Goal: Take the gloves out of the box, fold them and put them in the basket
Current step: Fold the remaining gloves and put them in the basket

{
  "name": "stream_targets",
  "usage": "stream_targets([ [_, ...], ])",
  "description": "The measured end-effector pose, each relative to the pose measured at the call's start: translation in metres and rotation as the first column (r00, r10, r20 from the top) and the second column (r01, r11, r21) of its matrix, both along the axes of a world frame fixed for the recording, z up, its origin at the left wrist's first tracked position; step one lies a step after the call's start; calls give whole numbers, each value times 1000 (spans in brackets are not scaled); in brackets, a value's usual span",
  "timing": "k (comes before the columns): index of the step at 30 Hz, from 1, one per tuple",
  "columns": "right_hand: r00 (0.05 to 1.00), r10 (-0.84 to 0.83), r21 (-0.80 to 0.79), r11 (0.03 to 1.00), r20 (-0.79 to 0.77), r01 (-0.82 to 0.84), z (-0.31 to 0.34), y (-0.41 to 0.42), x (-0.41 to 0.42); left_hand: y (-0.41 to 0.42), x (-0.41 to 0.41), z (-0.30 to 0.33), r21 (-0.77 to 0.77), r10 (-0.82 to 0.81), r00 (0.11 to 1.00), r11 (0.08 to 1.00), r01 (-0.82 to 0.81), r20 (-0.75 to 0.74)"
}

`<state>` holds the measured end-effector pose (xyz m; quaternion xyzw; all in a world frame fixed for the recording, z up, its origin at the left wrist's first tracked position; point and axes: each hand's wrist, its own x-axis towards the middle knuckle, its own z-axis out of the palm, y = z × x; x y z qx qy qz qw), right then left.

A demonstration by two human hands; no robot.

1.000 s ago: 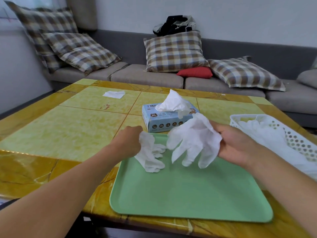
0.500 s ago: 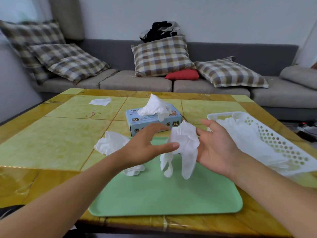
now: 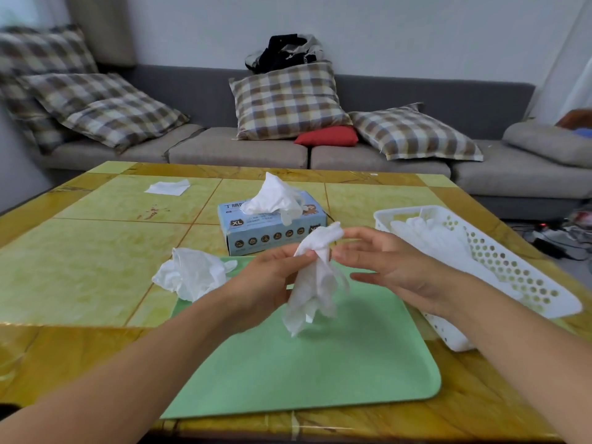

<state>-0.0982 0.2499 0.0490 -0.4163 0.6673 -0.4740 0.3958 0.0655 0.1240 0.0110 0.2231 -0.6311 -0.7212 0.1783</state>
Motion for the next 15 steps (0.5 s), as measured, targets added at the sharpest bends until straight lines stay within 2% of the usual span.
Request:
stream_targets([
  [2, 992, 84, -16, 996, 93, -82, -3, -2, -4, 2, 1, 10, -60, -88, 996, 994, 89, 8],
  [5, 981, 55, -126, 992, 185, -32, -4, -2, -5, -2, 6, 19, -119, -78, 997, 990, 79, 15],
  [9, 937, 142, -79, 989, 319, -122, -4, 3, -5, -8, 11, 23, -109, -80, 997, 991, 80, 5],
  [13, 934, 174, -27, 984, 313, -175, -10, 4, 5, -1, 10, 27, -98, -200, 980, 975, 198, -13],
  [15, 949, 158, -11, 987, 272, -161, -8, 5, 8, 3, 7, 30, -103, -204, 978, 974, 199, -40],
])
